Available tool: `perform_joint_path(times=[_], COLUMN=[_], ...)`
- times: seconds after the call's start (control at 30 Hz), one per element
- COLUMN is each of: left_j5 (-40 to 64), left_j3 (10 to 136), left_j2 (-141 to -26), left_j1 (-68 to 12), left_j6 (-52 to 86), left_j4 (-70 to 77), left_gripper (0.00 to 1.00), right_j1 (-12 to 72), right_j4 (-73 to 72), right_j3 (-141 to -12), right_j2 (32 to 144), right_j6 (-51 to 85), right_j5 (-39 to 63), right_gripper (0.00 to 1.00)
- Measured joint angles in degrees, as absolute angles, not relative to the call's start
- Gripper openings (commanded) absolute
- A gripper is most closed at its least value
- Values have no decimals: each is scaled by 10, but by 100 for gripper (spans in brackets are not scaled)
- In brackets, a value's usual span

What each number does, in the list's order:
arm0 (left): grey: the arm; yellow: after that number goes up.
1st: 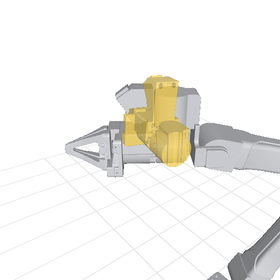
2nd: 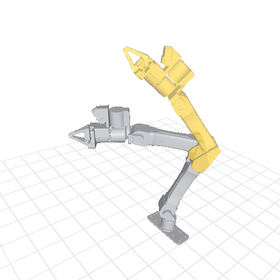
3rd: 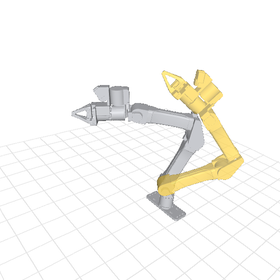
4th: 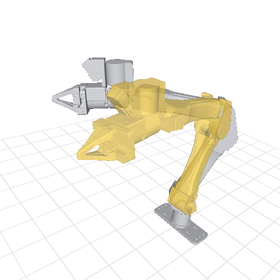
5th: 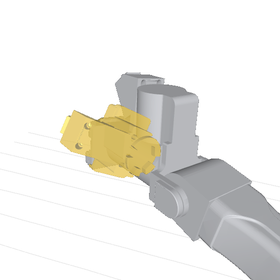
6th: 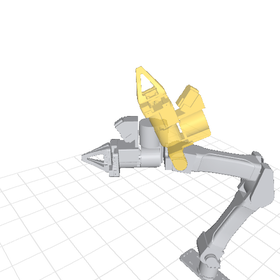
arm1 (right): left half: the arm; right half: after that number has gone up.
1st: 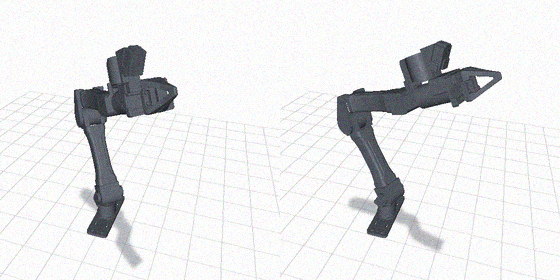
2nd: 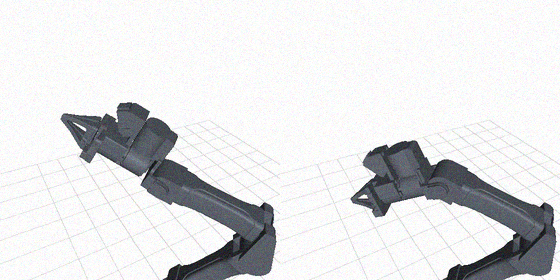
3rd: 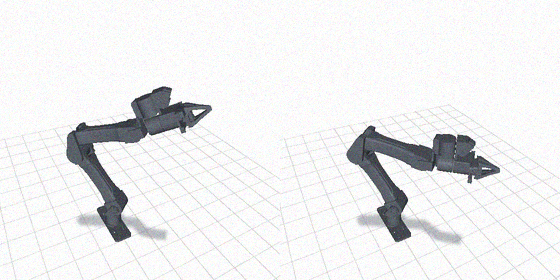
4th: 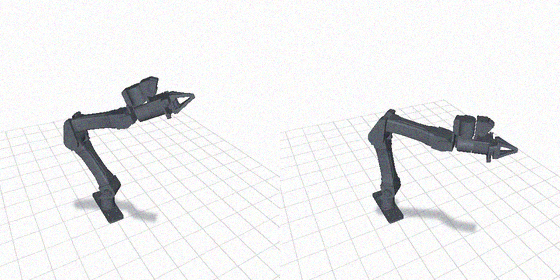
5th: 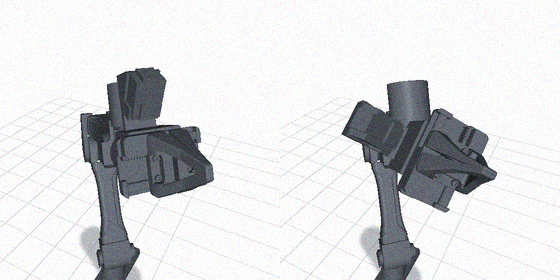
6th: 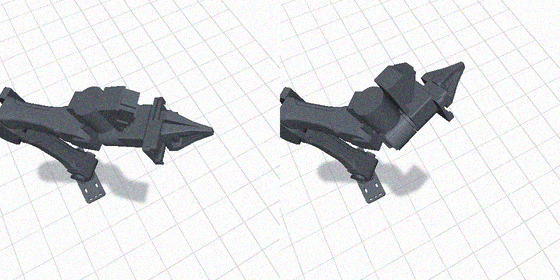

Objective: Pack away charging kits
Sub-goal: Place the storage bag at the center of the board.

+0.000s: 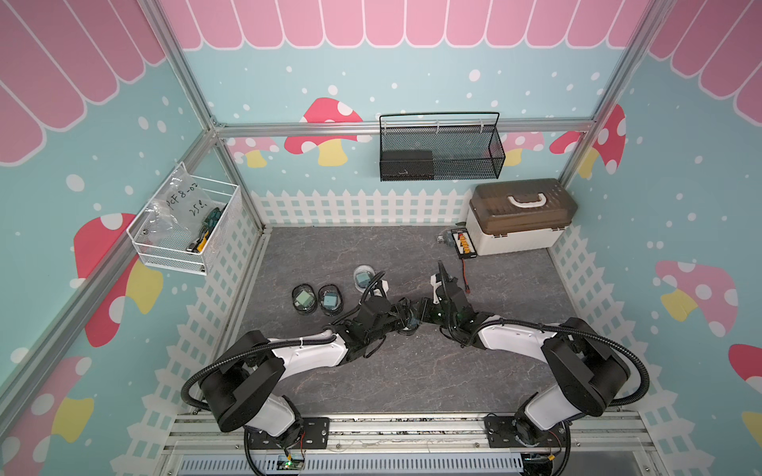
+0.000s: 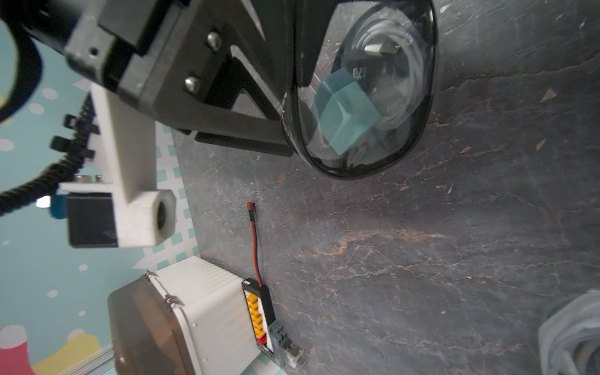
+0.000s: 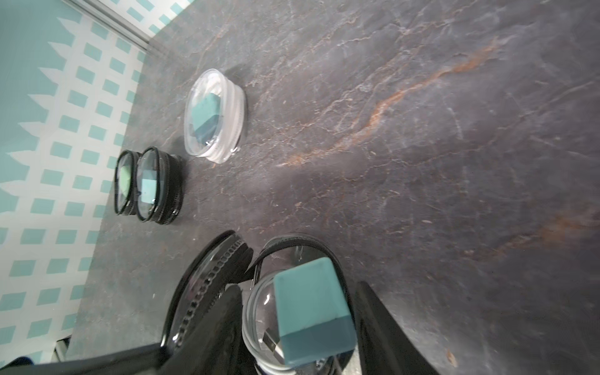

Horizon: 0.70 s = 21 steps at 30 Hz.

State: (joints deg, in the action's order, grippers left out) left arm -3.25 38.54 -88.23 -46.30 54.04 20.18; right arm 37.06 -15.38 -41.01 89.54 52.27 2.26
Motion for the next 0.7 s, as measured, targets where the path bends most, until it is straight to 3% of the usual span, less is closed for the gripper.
perform_joint_path(times=[0.2, 0.27, 0.47, 0.53, 0.7], left_j5=[-30, -29, -41, -49, -85], left_j3=[385, 385, 385, 385, 382], left_j2=[-925, -928, -905, -882, -817], left_j1=[-463, -463, -470, -471, -473], left_j6=[552, 553, 550, 549, 551], left_j4=[227, 228, 201, 183, 144], left_gripper=[2, 15, 71, 77, 78], right_j1=[355, 350, 342, 341, 342], right_j4=[-105, -87, -52, -44, -42], right_j3=[-410, -410, -411, -420, -448], right_j2=[875, 861, 853, 868, 920], right_j6=[509, 500, 475, 467, 451], right_j5=[-11, -30, -51, -48, -25], right_gripper=[53, 49, 44, 44, 43])
